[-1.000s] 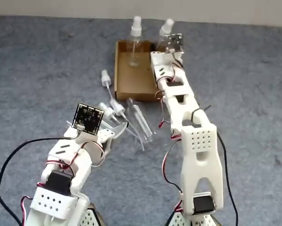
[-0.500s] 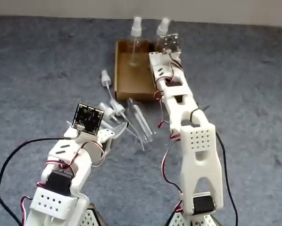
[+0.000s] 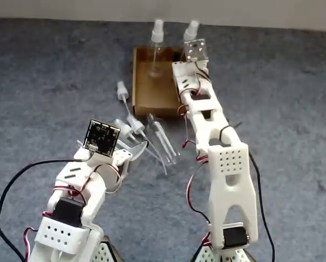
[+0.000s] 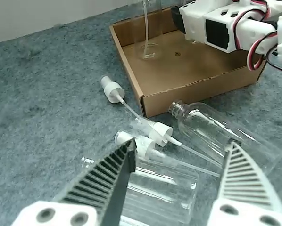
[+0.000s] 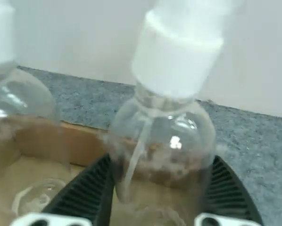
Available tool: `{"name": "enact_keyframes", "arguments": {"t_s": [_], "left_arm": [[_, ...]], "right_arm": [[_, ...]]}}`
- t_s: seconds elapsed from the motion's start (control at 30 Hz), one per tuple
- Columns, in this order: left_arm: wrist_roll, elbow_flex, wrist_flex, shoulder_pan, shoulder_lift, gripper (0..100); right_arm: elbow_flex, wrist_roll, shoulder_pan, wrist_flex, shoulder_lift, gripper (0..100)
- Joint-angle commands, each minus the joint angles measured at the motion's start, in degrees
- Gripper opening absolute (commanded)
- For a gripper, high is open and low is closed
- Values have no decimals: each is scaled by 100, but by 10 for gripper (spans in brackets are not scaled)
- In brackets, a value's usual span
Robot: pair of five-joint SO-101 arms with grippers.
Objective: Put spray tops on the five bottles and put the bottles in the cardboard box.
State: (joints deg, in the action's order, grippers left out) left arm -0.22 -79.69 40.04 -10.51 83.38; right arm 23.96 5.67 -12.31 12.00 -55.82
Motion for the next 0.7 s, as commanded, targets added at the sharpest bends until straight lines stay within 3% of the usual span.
{"name": "enact_keyframes", "arguments": {"t_s": [0.0,0.3,0.47,0.67], "left_arm": [[-53,22,-53,48,-4,245],[-53,13,-62,40,-13,245],[-53,13,-62,40,-13,245],[-53,13,-70,40,-22,245]], "right_arm": [[426,-35,-4,-31,101,209],[426,-35,-22,-31,110,214],[426,-35,-40,-31,110,293],[426,-35,-40,-31,110,297]]}}
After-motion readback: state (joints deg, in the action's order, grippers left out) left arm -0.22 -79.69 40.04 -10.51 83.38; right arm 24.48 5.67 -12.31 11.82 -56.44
